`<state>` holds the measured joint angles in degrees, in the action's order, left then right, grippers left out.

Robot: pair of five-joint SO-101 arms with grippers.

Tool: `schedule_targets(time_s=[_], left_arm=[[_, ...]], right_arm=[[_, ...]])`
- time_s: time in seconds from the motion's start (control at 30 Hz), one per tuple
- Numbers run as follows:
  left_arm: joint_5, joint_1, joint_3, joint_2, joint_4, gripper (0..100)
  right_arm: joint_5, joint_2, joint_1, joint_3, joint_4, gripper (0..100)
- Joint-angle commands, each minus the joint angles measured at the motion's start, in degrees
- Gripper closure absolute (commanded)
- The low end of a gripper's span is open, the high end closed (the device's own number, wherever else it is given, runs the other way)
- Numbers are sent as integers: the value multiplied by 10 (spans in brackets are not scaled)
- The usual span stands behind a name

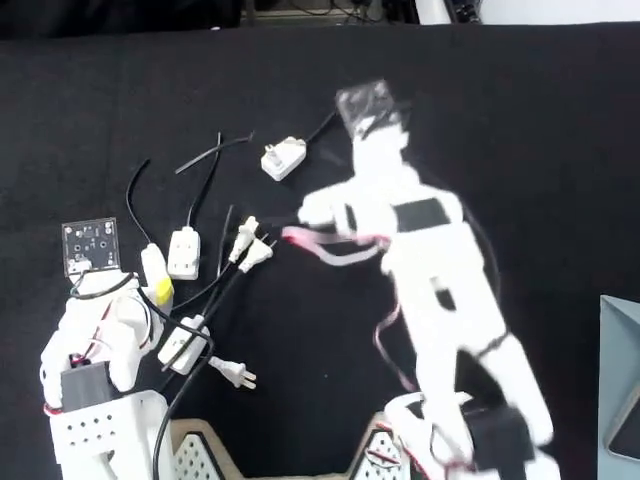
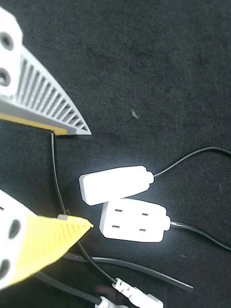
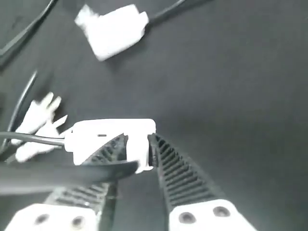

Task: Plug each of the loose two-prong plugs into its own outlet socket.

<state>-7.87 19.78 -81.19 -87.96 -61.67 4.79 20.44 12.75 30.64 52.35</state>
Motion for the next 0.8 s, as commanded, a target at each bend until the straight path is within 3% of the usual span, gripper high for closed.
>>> schedule_targets(time_s=[0.0,0.37,0.43,0.6,0.67,0.77], left_arm=[[4,3,0,-5,0,730],[3,0,-6,-5,1,730],[3,0,-6,-5,1,730],[3,0,-7,-5,1,729],[3,0,-7,-5,1,729],[3,0,-7,-5,1,729]], right_arm=[[4,-116,-39,-161,1,986],[-1,-376,-40,-393,4,981],[-1,-400,-39,-413,23,932],[-2,-397,-25,-440,91,673],[-1,-386,-14,-449,116,655],[1,-366,-1,-454,143,708]])
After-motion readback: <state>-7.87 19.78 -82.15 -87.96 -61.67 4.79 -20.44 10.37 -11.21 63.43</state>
